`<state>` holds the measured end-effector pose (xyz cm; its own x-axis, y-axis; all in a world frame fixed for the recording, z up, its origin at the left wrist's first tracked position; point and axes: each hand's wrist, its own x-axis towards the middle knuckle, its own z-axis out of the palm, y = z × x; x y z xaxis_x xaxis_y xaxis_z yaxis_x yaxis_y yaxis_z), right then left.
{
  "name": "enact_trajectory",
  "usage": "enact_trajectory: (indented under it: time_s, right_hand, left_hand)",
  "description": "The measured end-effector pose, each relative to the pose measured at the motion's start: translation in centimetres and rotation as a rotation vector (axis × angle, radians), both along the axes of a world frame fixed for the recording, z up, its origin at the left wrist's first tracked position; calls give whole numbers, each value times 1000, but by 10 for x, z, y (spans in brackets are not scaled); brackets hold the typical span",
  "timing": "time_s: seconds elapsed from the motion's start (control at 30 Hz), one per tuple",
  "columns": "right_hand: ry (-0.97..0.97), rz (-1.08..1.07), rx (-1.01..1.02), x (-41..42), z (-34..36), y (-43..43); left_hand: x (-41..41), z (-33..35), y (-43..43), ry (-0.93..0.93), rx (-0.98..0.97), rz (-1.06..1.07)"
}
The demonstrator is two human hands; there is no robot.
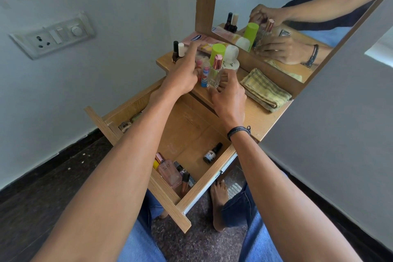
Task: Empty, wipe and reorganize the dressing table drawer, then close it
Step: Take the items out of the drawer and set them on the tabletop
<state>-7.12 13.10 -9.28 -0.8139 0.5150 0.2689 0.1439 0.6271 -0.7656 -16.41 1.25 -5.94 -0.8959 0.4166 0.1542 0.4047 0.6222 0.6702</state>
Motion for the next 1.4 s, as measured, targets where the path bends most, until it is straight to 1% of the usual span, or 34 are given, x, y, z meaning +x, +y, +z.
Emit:
enact_trajectory:
  time_s: [0.2, 0.43, 0.57, 0.67, 0.77, 0.83, 0.9, 0.93, 0.97, 1.0, 1.03, 1.07, 1.13, 1.17, 1.2, 1.23, 1.33, 1.4]
  right_hand:
    - [2, 8, -6, 0, 0, 0]
    - [-27, 6, -2, -1, 1, 0]
    - [-13, -8, -25, -1, 1, 2]
    - [11, -23, -59, -2, 0, 4]
    - [64, -48, -65, 0, 1, 5]
    - [178, -87, -40, 8, 1, 5]
    - [370, -85, -46, 25, 0, -1]
    - [438, -50, -25, 35, -2, -6]
    - [461, 15, 27, 46, -7, -12]
    - [435, 104, 98, 58, -12, -18]
    - [356, 200, 182, 69, -18, -24]
    - [215, 286, 276, 79, -24, -29]
    - [-184, 382, 485, 92, -37, -32]
    - [-371, 383, 571, 96, -42, -32]
    - [-519, 369, 638, 98, -45, -32]
    - [-616, 357, 680, 97, -46, -34]
    - [-726, 355, 725, 88, -45, -40]
    - [-771, 370, 740, 83, -44, -44]
  left_hand:
    - [3, 1, 1, -35, -29, -10]
    - [5, -9, -2, -122, 120, -10]
    - [18, -17, -12, -103, 254, 96]
    - [41, -26, -35, -62, 287, 239]
    - [73, -37, -64, -74, 222, 387]
    - [95, -48, -80, -119, 85, 414]
    - [113, -59, -90, -159, -85, 358]
    - [118, -64, -92, -152, -155, 310]
    - [121, -66, -92, -129, -198, 256]
    - [122, -67, -91, -107, -217, 203]
    - [122, -68, -90, -95, -233, 161]
    - [123, -70, -89, -93, -264, 133]
    - [129, -76, -87, -129, -380, 85]
    - [132, -79, -86, -162, -443, 61]
    - [135, -81, -87, -187, -504, 43]
    - [137, -82, -88, -197, -566, 31]
    - [136, -81, -90, -187, -723, 24]
    - [137, -79, -88, -209, -774, 15]
